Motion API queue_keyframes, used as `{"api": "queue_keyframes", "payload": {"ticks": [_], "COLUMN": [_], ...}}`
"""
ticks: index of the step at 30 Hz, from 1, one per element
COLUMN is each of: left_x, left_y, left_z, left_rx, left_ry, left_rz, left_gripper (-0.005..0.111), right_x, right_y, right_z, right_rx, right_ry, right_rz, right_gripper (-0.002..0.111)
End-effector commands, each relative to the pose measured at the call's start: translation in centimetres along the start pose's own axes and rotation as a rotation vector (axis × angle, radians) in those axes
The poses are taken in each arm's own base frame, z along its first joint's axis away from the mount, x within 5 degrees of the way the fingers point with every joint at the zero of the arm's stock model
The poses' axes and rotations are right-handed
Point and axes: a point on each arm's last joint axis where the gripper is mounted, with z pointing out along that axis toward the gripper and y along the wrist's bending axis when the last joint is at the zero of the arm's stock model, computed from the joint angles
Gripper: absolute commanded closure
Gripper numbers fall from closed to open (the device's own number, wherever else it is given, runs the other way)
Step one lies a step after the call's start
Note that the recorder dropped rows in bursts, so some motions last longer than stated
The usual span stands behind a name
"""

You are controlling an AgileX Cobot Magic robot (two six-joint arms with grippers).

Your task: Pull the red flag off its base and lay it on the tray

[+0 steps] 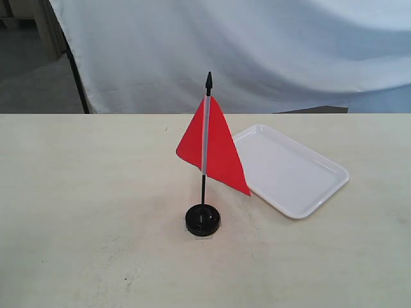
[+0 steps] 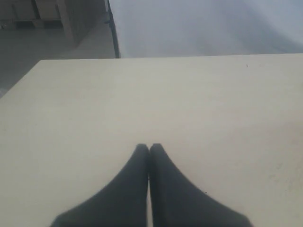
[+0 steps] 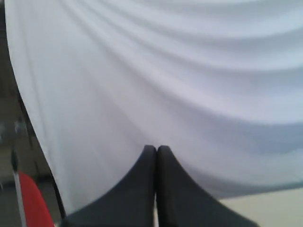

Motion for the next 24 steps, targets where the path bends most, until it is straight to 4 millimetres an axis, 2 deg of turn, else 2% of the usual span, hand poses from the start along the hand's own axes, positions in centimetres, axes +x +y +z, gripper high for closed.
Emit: {"api": "queue_keyframes", "payload": {"ticks": [1, 8, 12, 16, 20, 24], "left_x": [0.0, 0.0, 0.0, 0.0, 0.0, 0.0], "left_y": [0.0, 0.0, 0.0, 0.0, 0.0, 0.0], "left_z": [0.0, 0.0, 0.0, 0.0, 0.0, 0.0], "left_rx": [0.002, 0.002, 0.002, 0.002, 0.002, 0.002], "left_ry": [-0.004, -0.004, -0.004, -0.004, -0.004, -0.004], "left_rz": [-0.001, -0.001, -0.001, -0.001, -0.001, -0.001], "left_gripper": [0.107, 0.107, 0.107, 0.107, 0.107, 0.107], "right_x": [-1.5, -2.7, -2.9, -2.0, -0.6, 0.7], "right_y": [0.2, 0.3, 1.3, 1.9, 2.0, 3.7], "right_z": [-0.2, -0.5, 0.1, 2.0, 4.8, 8.4], "right_rx": [-0.037, -0.082, -0.172, -0.225, -0.223, -0.402], "right_ry": [-0.167, -0.305, -0.315, -0.231, -0.106, 0.025], "right_rz": [0.203, 0.274, 0.19, 0.109, 0.084, -0.034], "right_gripper": [0.108, 0.108, 0.108, 0.108, 0.108, 0.109]}}
